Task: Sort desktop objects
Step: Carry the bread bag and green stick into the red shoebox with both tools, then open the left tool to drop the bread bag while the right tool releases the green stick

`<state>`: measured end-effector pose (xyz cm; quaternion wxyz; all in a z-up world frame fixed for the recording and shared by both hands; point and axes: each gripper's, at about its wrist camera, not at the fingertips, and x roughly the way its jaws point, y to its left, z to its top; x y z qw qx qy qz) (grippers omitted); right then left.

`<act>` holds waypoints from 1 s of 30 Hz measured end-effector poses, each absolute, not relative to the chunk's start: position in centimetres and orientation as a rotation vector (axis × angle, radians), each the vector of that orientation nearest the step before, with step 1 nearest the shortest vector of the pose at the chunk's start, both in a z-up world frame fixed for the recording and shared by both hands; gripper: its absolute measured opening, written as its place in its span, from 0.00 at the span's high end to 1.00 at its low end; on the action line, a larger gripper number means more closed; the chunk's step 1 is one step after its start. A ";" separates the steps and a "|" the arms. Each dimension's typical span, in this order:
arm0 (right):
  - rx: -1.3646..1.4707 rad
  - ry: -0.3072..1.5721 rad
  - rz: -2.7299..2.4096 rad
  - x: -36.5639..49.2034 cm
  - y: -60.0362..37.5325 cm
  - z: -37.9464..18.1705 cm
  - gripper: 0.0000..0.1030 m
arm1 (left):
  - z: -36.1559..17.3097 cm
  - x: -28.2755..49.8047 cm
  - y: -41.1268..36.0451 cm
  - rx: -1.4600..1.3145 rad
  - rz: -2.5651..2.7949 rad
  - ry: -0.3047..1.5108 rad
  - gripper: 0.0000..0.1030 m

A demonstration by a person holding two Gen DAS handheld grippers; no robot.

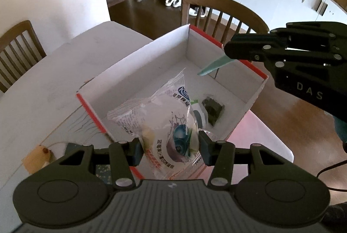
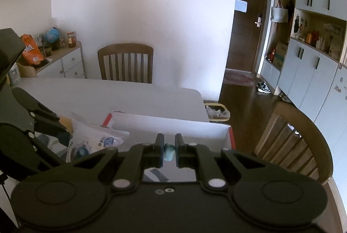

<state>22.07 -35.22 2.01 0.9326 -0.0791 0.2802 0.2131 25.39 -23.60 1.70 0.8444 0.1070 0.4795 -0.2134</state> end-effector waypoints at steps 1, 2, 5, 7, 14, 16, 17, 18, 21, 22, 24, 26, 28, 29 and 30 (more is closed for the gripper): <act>-0.165 0.576 0.437 22.4 -35.4 1.7 0.91 | 1.4 25.7 -23.9 0.230 -0.451 1.019 0.52; -0.168 0.580 0.435 22.6 -35.5 1.5 0.91 | 1.1 26.1 -24.1 0.234 -0.452 1.025 0.52; -0.171 0.595 0.432 23.5 -35.8 0.7 0.91 | 0.3 27.0 -24.8 0.244 -0.447 1.034 0.52; -0.176 0.604 0.430 24.0 -36.0 0.1 0.91 | -0.2 27.5 -25.1 0.250 -0.441 1.037 0.52; -0.182 0.634 0.430 25.7 -36.3 -1.5 0.91 | -1.8 29.4 -26.2 0.262 -0.454 1.067 0.52; -0.189 0.640 0.428 26.1 -36.2 -2.0 0.91 | -2.3 29.7 -26.5 0.272 -0.446 1.076 0.52; -0.191 0.642 0.429 26.2 -36.2 -2.2 0.91 | -2.6 29.9 -26.6 0.276 -0.446 1.081 0.52; -0.191 0.643 0.430 26.3 -36.3 -2.4 0.91 | -2.8 30.0 -26.7 0.278 -0.444 1.087 0.52; -0.198 0.650 0.427 26.7 -36.5 -2.9 0.91 | -3.5 30.4 -26.9 0.288 -0.444 1.098 0.52; -0.200 0.652 0.426 26.8 -36.4 -3.2 0.91 | -3.8 30.5 -27.0 0.288 -0.444 1.102 0.52; -0.203 0.661 0.422 27.0 -36.3 -3.5 0.91 | -4.4 30.8 -27.0 0.287 -0.440 1.113 0.52; -0.205 0.674 0.418 27.3 -36.4 -4.1 0.91 | -4.9 31.2 -27.1 0.288 -0.435 1.121 0.52; -0.207 0.690 0.413 27.6 -36.6 -4.7 0.91 | -5.3 31.5 -27.2 0.291 -0.430 1.128 0.52; -0.204 0.699 0.411 27.8 -36.7 -5.0 0.91 | -5.5 31.8 -27.3 0.294 -0.430 1.130 0.52; -0.202 0.706 0.410 27.9 -36.8 -5.2 0.91 | -5.6 31.9 -27.3 0.298 -0.430 1.134 0.52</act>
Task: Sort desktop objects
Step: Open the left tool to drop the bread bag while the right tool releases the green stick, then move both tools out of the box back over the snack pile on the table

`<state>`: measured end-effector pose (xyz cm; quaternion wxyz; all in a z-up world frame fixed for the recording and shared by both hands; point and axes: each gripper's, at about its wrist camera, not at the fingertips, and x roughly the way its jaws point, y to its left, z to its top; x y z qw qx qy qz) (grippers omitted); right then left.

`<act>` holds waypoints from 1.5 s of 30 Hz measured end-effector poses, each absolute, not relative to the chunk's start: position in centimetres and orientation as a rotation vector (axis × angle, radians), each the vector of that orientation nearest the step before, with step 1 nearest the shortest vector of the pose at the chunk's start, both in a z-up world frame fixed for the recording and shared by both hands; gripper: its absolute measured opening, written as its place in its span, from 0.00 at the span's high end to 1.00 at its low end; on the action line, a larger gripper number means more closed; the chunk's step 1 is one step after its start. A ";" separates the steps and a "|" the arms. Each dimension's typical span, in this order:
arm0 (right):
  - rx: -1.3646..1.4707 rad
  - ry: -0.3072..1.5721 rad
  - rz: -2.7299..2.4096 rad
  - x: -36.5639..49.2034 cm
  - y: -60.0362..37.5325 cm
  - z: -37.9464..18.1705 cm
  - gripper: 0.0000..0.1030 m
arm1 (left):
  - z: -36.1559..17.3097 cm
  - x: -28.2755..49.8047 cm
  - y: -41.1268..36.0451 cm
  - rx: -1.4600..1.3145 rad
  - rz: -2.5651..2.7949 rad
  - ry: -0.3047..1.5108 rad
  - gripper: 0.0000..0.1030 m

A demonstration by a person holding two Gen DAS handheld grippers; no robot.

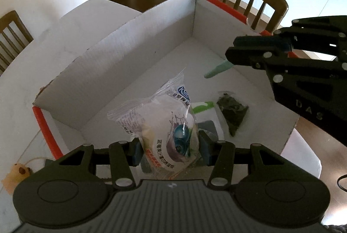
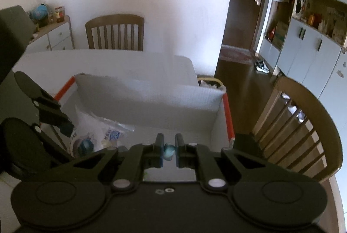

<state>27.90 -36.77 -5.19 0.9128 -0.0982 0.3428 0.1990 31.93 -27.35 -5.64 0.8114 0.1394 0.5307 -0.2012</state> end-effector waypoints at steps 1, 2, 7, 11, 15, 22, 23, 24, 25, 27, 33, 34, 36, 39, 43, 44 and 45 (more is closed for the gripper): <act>-0.204 0.714 0.406 28.0 -36.8 -5.5 0.91 | -5.8 32.1 -27.5 0.301 -0.429 1.137 0.52; -0.204 0.721 0.404 28.1 -37.0 -5.7 0.91 | -6.0 32.2 -27.6 0.305 -0.428 1.144 0.52; -0.199 0.760 0.407 28.5 -37.1 -6.7 0.91 | -6.7 32.9 -28.0 0.317 -0.436 1.163 0.52; -0.206 0.787 0.416 28.7 -36.9 -7.2 0.91 | -6.9 33.5 -28.4 0.328 -0.444 1.177 0.52; -0.203 0.818 0.413 28.9 -37.0 -7.7 0.91 | -7.1 33.8 -28.6 0.336 -0.453 1.188 0.52; -0.197 0.846 0.417 29.1 -37.3 -7.9 0.86 | -7.6 34.2 -29.1 0.350 -0.457 1.195 0.49; -0.197 0.847 0.416 29.1 -37.3 -8.0 0.83 | -7.7 34.3 -29.1 0.351 -0.459 1.198 0.49; -0.198 0.847 0.416 29.0 -37.3 -8.0 0.82 | -7.7 34.2 -29.2 0.354 -0.461 1.199 0.49; -0.198 0.850 0.415 29.0 -37.3 -8.0 0.81 | -7.8 34.2 -29.2 0.357 -0.460 1.199 0.48; -0.198 0.852 0.415 28.9 -37.3 -8.1 0.79 | -8.0 34.1 -29.4 0.370 -0.458 1.200 0.46; -0.189 0.855 0.417 28.7 -37.6 -8.2 0.67 | -8.1 34.0 -29.6 0.382 -0.456 1.188 0.34; -0.188 0.852 0.419 28.6 -37.7 -8.1 0.64 | -8.1 34.0 -29.6 0.380 -0.458 1.189 0.30; -0.186 0.845 0.419 28.4 -37.9 -7.9 0.58 | -8.1 33.9 -29.6 0.384 -0.453 1.183 0.21; -0.172 0.834 0.418 28.2 -38.2 -7.5 0.49 | -7.7 33.5 -28.8 0.379 -0.449 1.177 0.20; -0.151 0.806 0.418 27.8 -38.6 -6.6 0.36 | -7.1 32.9 -28.3 0.380 -0.444 1.158 0.17; -0.149 0.800 0.421 27.6 -38.7 -6.4 0.35 | -6.9 32.8 -28.1 0.378 -0.443 1.154 0.17; -0.148 0.797 0.425 27.5 -38.7 -6.2 0.35 | -6.7 32.7 -28.1 0.377 -0.445 1.152 0.17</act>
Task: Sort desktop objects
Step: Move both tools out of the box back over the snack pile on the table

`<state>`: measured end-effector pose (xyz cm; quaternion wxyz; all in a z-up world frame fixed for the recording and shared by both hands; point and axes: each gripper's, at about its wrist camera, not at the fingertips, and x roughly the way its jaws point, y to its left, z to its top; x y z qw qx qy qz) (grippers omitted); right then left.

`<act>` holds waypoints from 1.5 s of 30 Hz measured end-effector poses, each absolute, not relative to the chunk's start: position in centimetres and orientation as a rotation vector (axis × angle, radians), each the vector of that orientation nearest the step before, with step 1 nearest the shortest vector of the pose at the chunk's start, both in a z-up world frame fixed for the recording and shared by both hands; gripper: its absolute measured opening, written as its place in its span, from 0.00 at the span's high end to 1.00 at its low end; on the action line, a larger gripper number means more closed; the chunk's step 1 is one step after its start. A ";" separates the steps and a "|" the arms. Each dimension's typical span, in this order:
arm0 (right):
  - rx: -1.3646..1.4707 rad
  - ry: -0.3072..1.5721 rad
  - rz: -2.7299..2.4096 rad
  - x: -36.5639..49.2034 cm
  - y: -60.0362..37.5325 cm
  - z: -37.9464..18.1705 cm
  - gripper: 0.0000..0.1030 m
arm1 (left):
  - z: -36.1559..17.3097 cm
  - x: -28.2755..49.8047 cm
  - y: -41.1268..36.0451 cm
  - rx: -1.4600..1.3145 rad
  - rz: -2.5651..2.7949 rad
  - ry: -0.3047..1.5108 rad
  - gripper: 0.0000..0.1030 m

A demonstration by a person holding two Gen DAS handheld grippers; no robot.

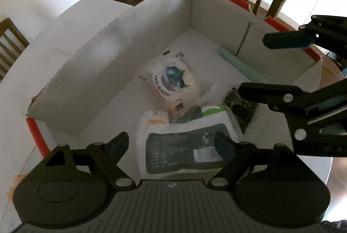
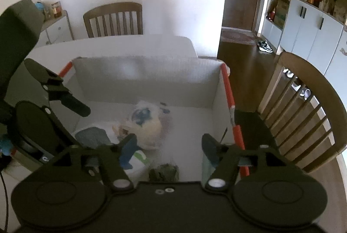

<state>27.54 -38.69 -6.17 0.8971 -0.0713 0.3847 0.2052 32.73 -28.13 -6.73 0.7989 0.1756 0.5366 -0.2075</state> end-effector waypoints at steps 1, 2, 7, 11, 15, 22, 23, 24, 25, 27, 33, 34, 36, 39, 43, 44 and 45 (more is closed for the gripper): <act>-0.145 0.794 0.429 27.4 -38.7 -5.9 0.34 | -6.5 32.6 -28.1 0.377 -0.446 1.146 0.17; -0.145 0.792 0.432 27.3 -38.7 -5.8 0.34 | -6.3 32.4 -28.0 0.376 -0.445 1.141 0.16; -0.140 0.777 0.442 26.5 -38.9 -4.7 0.28 | -5.1 31.5 -27.6 0.374 -0.442 1.111 0.16; -0.115 0.760 0.462 25.7 -39.0 -3.4 0.24 | -4.0 30.6 -27.4 0.361 -0.440 1.076 0.16; -0.103 0.729 0.477 24.4 -38.8 -2.0 0.19 | -2.7 29.5 -26.8 0.353 -0.440 1.039 0.16; -0.084 0.689 0.496 22.1 -37.9 0.1 0.17 | -0.6 27.0 -24.9 0.319 -0.433 0.989 0.16; -0.084 0.685 0.498 21.8 -37.7 0.4 0.17 | -0.4 26.7 -24.6 0.314 -0.430 0.985 0.16; -0.084 0.683 0.500 21.6 -37.4 0.6 0.17 | -0.2 26.4 -24.3 0.309 -0.427 0.982 0.16; -0.084 0.680 0.504 21.3 -37.2 0.9 0.16 | 0.0 26.1 -23.9 0.305 -0.424 0.979 0.16; -0.084 0.674 0.512 20.8 -36.7 1.3 0.16 | 0.4 25.4 -23.2 0.299 -0.420 0.974 0.16; -0.090 0.652 0.530 19.4 -34.7 2.4 0.16 | 1.5 23.1 -20.9 0.261 -0.410 0.966 0.16; -0.092 0.649 0.532 19.1 -34.3 2.6 0.16 | 1.7 22.7 -20.4 0.254 -0.406 0.966 0.16; -0.094 0.642 0.537 18.7 -33.7 3.0 0.16 | 2.1 21.9 -19.5 0.238 -0.403 0.961 0.16; -0.096 0.636 0.546 18.0 -32.7 3.4 0.14 | 2.5 20.7 -17.9 0.216 -0.386 0.957 0.16; -0.105 0.637 0.562 17.2 -30.9 3.5 0.12 | 2.7 19.4 -15.4 0.185 -0.364 0.962 0.16; -0.106 0.639 0.565 17.1 -30.5 3.5 0.12 | 2.8 19.1 -14.8 0.175 -0.362 0.959 0.16; -0.107 0.640 0.568 16.9 -30.0 3.4 0.12 | 2.8 18.7 -14.2 0.168 -0.359 0.956 0.16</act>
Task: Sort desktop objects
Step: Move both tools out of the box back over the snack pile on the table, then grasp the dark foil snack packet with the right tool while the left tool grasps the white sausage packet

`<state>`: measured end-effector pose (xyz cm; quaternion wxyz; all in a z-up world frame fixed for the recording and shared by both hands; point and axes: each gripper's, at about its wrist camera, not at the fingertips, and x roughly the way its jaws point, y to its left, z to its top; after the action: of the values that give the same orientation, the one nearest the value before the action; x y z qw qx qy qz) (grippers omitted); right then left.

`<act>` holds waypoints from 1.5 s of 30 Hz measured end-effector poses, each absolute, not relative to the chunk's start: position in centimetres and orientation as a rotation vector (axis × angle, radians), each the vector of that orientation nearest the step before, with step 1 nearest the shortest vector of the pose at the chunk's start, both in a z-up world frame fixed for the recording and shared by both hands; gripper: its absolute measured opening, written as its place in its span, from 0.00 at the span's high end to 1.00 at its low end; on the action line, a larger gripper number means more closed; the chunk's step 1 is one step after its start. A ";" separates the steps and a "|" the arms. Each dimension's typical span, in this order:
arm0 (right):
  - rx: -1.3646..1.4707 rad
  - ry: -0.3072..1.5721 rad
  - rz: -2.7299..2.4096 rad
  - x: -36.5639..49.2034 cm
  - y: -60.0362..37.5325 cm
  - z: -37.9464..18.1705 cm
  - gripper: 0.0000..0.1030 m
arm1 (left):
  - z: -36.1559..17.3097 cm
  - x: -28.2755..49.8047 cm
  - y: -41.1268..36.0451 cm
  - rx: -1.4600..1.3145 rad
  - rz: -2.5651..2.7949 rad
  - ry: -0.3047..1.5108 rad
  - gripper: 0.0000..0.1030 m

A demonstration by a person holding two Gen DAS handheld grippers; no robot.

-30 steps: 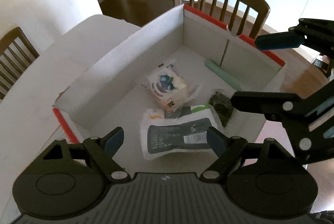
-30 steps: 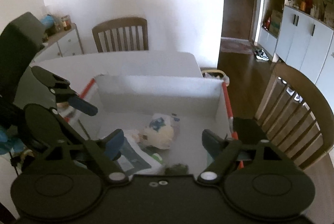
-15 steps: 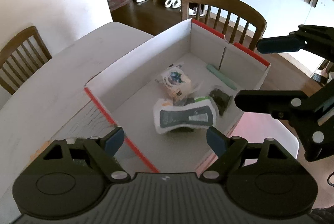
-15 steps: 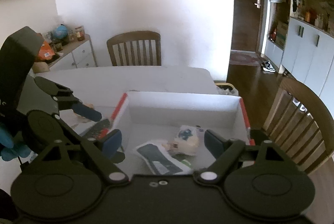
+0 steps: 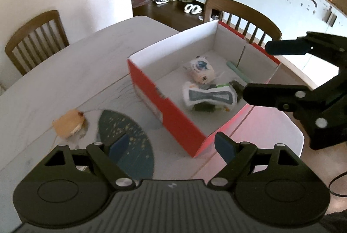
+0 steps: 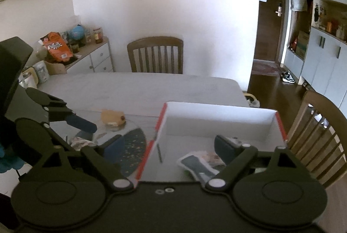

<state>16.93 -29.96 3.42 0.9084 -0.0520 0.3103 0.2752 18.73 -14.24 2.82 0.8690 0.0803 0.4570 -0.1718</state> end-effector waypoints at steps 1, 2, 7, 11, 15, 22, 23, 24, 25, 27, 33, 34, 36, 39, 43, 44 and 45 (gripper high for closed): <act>-0.108 0.643 0.571 16.8 -29.4 3.4 0.12 | 2.9 18.4 -13.7 0.162 -0.358 0.952 0.16; -0.107 0.645 0.573 16.7 -28.9 3.4 0.12 | 2.9 18.0 -12.9 0.156 -0.355 0.947 0.16; -0.107 0.650 0.593 15.9 -26.1 3.2 0.11 | 2.7 16.4 -9.6 0.125 -0.329 0.944 0.16; -0.106 0.654 0.608 15.0 -24.0 3.0 0.11 | 2.4 15.1 -6.5 0.100 -0.302 0.948 0.16; -0.105 0.656 0.619 14.3 -21.9 2.8 0.10 | 1.9 14.2 -3.8 0.075 -0.292 0.954 0.13; -0.104 0.671 0.632 13.2 -18.9 2.2 0.10 | 1.2 13.0 0.3 0.042 -0.261 0.948 0.01; -0.105 0.673 0.632 13.0 -18.6 2.0 0.10 | 1.1 12.8 0.9 0.038 -0.256 0.945 0.01; -0.104 0.676 0.633 12.9 -18.3 1.9 0.10 | 1.1 12.7 1.4 0.033 -0.252 0.945 0.01; -0.102 0.679 0.635 12.7 -18.0 1.8 0.10 | 0.9 12.6 1.9 0.029 -0.248 0.945 0.01; -0.103 0.684 0.641 12.5 -17.2 1.5 0.09 | 0.7 12.4 3.1 0.024 -0.237 0.945 0.01; -0.127 0.695 0.651 11.9 -15.4 0.7 0.07 | -0.5 11.8 6.2 0.015 -0.201 0.958 0.01; -0.127 0.700 0.652 11.9 -15.2 0.5 0.07 | -0.7 11.8 6.7 0.013 -0.195 0.962 0.01; -0.129 0.706 0.651 11.8 -14.7 0.2 0.07 | -1.2 11.8 7.6 0.011 -0.185 0.972 0.01; -0.142 0.719 0.647 11.7 -14.3 -0.4 0.07 | -2.0 11.9 8.6 0.014 -0.176 0.982 0.01; -0.147 0.748 0.634 11.6 -13.9 -1.6 0.07 | -3.4 12.2 9.9 0.019 -0.167 1.001 0.01; -0.151 0.753 0.630 11.6 -13.7 -1.8 0.07 | -3.8 12.3 10.1 0.018 -0.170 1.006 0.01; -0.153 0.755 0.625 11.5 -13.6 -2.1 0.07 | -4.2 12.4 10.4 0.017 -0.173 1.009 0.01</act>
<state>11.54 -13.55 -2.06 0.8795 -0.0732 0.3623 0.2998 12.38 10.40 -4.18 0.8718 0.0082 0.4828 -0.0828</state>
